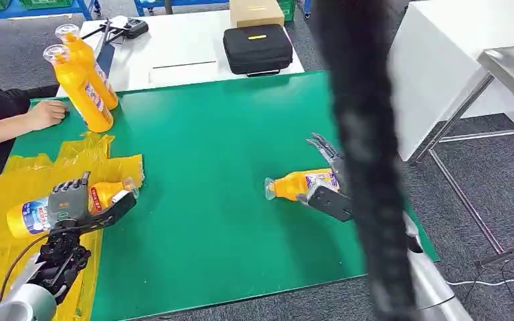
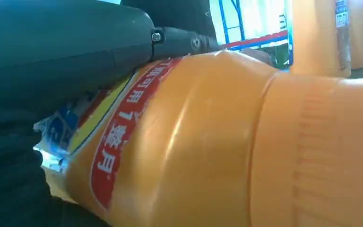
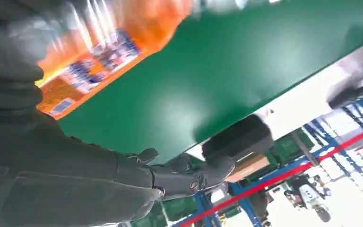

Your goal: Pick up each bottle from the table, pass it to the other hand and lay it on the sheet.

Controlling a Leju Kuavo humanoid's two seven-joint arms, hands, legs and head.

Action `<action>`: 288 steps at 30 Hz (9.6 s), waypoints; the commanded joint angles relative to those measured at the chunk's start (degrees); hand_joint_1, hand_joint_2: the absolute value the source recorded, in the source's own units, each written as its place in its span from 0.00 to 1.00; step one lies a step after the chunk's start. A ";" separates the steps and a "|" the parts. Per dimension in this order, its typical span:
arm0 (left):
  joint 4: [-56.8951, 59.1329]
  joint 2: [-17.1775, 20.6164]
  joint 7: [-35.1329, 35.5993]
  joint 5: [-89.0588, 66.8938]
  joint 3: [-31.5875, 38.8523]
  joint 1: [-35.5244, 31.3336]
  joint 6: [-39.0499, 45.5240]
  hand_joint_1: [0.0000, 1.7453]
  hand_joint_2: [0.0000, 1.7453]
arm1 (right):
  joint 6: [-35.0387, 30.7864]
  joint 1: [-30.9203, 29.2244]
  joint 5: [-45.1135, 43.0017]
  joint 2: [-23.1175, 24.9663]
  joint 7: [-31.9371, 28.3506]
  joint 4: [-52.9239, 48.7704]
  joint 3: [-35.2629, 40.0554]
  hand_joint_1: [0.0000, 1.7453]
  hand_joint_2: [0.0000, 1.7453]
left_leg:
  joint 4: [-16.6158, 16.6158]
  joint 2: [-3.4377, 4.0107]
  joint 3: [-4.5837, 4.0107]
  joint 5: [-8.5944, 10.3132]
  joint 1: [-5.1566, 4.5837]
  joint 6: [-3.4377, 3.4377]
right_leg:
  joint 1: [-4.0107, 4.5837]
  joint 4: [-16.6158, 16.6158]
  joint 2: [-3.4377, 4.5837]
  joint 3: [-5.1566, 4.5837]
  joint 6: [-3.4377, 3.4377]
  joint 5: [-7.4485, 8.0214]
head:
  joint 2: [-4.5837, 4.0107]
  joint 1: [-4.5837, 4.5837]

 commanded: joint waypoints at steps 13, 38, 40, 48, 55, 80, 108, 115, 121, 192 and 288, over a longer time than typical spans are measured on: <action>-1.32 -3.47 -15.53 11.68 2.27 0.59 -1.11 0.00 0.00 | 2.09 -2.92 2.53 -4.86 2.38 5.74 -3.67 0.00 1.00 | 0.07 -0.14 0.04 0.03 0.00 -0.10 | 0.06 0.00 -0.26 0.20 0.02 -0.12 | 0.00 0.00; -54.57 -6.20 -33.53 76.21 4.77 15.36 -15.83 0.00 0.00 | 7.25 -14.69 8.72 -9.29 4.61 27.50 4.36 0.00 1.00 | 0.13 -0.10 -0.36 -0.01 0.00 -0.03 | 0.08 0.02 -0.21 -0.18 0.13 -0.13 | 0.00 -0.02; -54.80 -6.19 -33.91 77.68 3.54 15.63 -16.25 0.00 0.00 | 8.59 -16.61 9.36 -8.55 4.61 30.88 6.11 0.00 1.00 | 0.11 -0.09 -0.31 -0.03 -0.01 -0.04 | 0.07 0.00 -0.20 -0.11 0.13 -0.14 | 0.00 0.00; -57.32 -6.87 -35.12 81.31 0.96 15.31 -16.17 0.00 0.00 | 9.31 -20.66 10.50 -7.05 3.69 41.46 10.12 0.00 1.00 | 0.12 -0.14 -0.35 0.00 0.01 -0.06 | 0.09 0.01 -0.27 -0.14 0.10 -0.13 | 0.00 0.00; -61.83 -6.70 -35.51 83.62 -1.44 16.84 -16.89 0.00 0.00 | 7.99 -21.42 11.84 -5.30 2.99 46.70 11.99 0.00 1.00 | 0.06 -0.17 -0.41 0.05 -0.01 0.01 | 0.07 -0.04 -0.26 -0.19 0.13 -0.10 | 0.00 0.00; -56.53 -7.66 -28.40 92.84 -4.88 10.81 -24.41 0.00 0.00 | 4.41 -24.23 15.97 3.76 2.68 62.86 14.30 1.00 1.00 | -0.03 0.20 0.53 0.05 0.09 -0.11 | 0.16 -0.17 -0.03 0.54 -0.01 0.06 | 0.00 0.00; -51.56 -7.16 -24.96 101.74 -0.89 12.86 -30.17 0.00 0.00 | 5.60 -18.32 1.07 2.62 -2.79 45.53 2.14 1.00 1.00 | 0.02 0.29 0.27 0.02 0.02 -0.10 | 0.10 -0.06 0.05 0.31 -0.06 0.04 | 0.00 0.02; -47.02 -6.79 -21.60 111.52 1.87 16.02 -36.82 0.00 1.00 | 9.57 -14.14 -16.16 3.30 -5.26 29.83 -2.72 1.00 1.00 | -0.02 0.43 0.16 -0.01 -0.07 -0.11 | -0.01 0.01 0.19 0.15 -0.06 0.02 | 0.00 -0.02; -47.42 -9.11 -18.49 119.99 0.30 16.89 -42.81 0.00 1.00 | 7.49 -18.46 -22.57 7.96 -6.48 32.65 -0.86 1.00 1.00 | 0.12 0.62 0.11 -0.19 0.05 -0.20 | 0.10 0.07 0.32 0.11 -0.07 -0.11 | 0.00 0.00; -47.04 -17.15 -20.80 104.83 1.00 10.33 -27.19 0.00 1.00 | -8.61 -27.72 -18.16 37.31 12.28 48.95 45.07 1.00 1.00 | 0.06 0.18 -0.47 0.11 0.13 -0.10 | 0.11 0.08 -0.08 -0.41 -0.07 -0.05 | 0.00 0.02; 7.84 -5.30 -9.69 -3.13 -2.57 -5.17 6.83 1.00 1.00 | -4.66 -21.76 -21.34 19.45 -2.15 23.61 4.19 0.00 0.00 | 0.03 0.27 -0.53 0.26 0.02 -0.12 | 0.04 0.11 -0.02 -0.52 -0.03 0.06 | 0.00 0.02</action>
